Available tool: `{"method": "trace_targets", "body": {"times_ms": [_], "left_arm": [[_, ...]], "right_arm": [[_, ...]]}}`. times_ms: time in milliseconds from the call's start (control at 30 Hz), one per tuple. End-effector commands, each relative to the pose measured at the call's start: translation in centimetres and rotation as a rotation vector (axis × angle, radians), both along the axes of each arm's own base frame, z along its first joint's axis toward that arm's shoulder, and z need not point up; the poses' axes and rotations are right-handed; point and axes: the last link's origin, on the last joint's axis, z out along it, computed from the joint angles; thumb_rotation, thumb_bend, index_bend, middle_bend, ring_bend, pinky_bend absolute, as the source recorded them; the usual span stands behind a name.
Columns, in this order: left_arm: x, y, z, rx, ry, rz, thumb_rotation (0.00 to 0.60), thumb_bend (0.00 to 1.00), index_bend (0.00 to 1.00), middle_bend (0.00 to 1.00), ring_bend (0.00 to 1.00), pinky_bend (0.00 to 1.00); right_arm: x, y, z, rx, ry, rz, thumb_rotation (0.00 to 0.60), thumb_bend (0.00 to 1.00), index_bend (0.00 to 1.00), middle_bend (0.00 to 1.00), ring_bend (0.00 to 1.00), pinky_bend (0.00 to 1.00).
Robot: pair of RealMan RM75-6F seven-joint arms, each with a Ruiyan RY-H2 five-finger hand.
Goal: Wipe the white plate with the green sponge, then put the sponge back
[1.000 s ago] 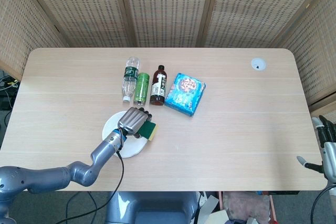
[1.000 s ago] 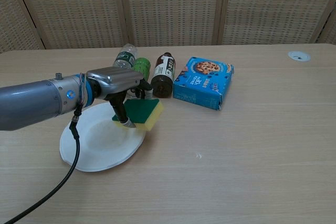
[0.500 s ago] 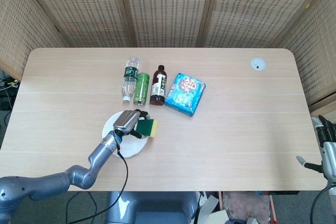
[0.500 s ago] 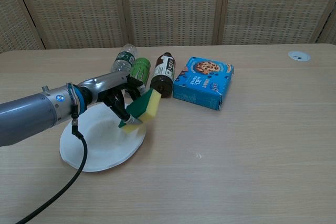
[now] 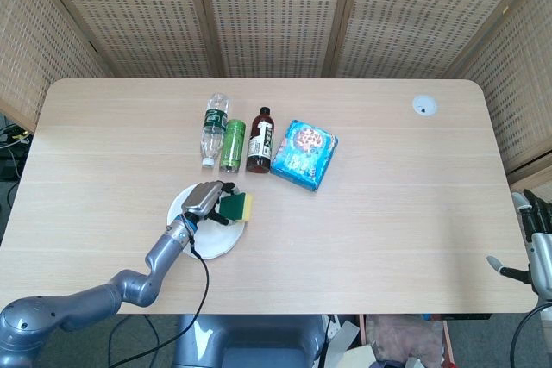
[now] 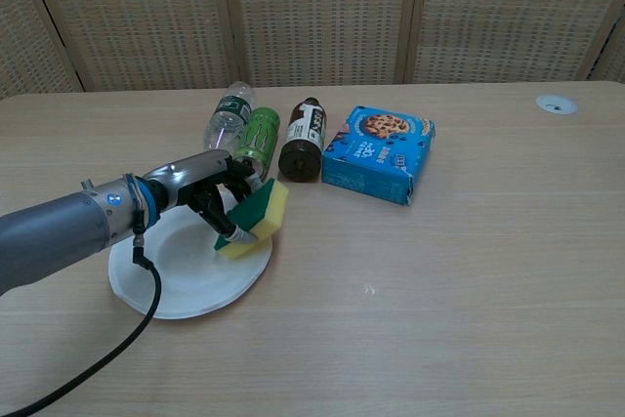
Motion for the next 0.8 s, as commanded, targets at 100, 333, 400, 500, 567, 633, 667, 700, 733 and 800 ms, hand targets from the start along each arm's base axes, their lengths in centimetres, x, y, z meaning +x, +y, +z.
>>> {"method": "trace_targets", "body": {"times_ms": [100,333,400,500,567,633,667,700,733,800], "left_arm": [[-0.2,-0.3,-0.3,-0.007,0.009,-0.008,0.6,0.26,0.6,0.44,0.31,0.46],[-0.3,0.1,0.6,0.015,-0.016,0.001,0.6,0.26,0.6,0.44,0.31,0.46],[0.0,0.2,1.1,0.026,-0.037,-0.001,0.6,0.26,0.6,0.44,0.31,0.46],[0.7,0.6,2.0,0.048,-0.078,-0.008,0.6,0.26,0.6,0.44,0.32,0.46],[0.6,0.6,2.2,0.043,-0.075,-0.007,0.6,0.26,0.6,0.44,0.33,0.46],[0.2,0.5,2.1,0.03,-0.056,-0.003,0.6,0.26,0.6,0.44,0.33,0.46],[0.1,0.5,1.9,0.025,-0.048,0.001,0.6,0.26,0.6,0.44,0.33,0.46],[0.0,0.4,1.9,0.022,-0.043,0.004,0.6,0.26,0.6,0.44,0.33,0.46],[-0.3,0.4,1.6,0.013,-0.03,0.007,0.6,0.26,0.6,0.44,0.33,0.46],[-0.6,0.2,1.2,0.002,-0.008,0.007,0.6,0.26,0.6,0.44,0.33,0.46]], "right_arm": [[0.0,0.0,0.0,0.0,-0.001,0.0,0.6,0.0,0.02,0.0,0.0,0.0],[0.1,0.1,0.1,-0.001,-0.005,0.004,0.6,0.0,0.02,0.0,0.0,0.0],[0.1,0.1,0.1,-0.002,-0.006,0.004,0.6,0.0,0.02,0.0,0.0,0.0],[0.1,0.1,0.1,-0.002,-0.005,0.004,0.6,0.0,0.02,0.0,0.0,0.0],[0.1,0.1,0.1,-0.001,-0.004,0.003,0.6,0.0,0.02,0.0,0.0,0.0],[0.1,0.1,0.1,-0.001,-0.004,0.003,0.6,0.0,0.02,0.0,0.0,0.0],[0.1,0.1,0.1,-0.002,-0.004,0.003,0.6,0.0,0.02,0.0,0.0,0.0],[0.1,0.1,0.1,-0.002,-0.003,0.003,0.6,0.0,0.02,0.0,0.0,0.0],[0.1,0.1,0.1,-0.002,-0.004,0.002,0.6,0.0,0.02,0.0,0.0,0.0],[0.1,0.1,0.1,-0.001,-0.003,0.002,0.6,0.0,0.02,0.0,0.0,0.0]]}}
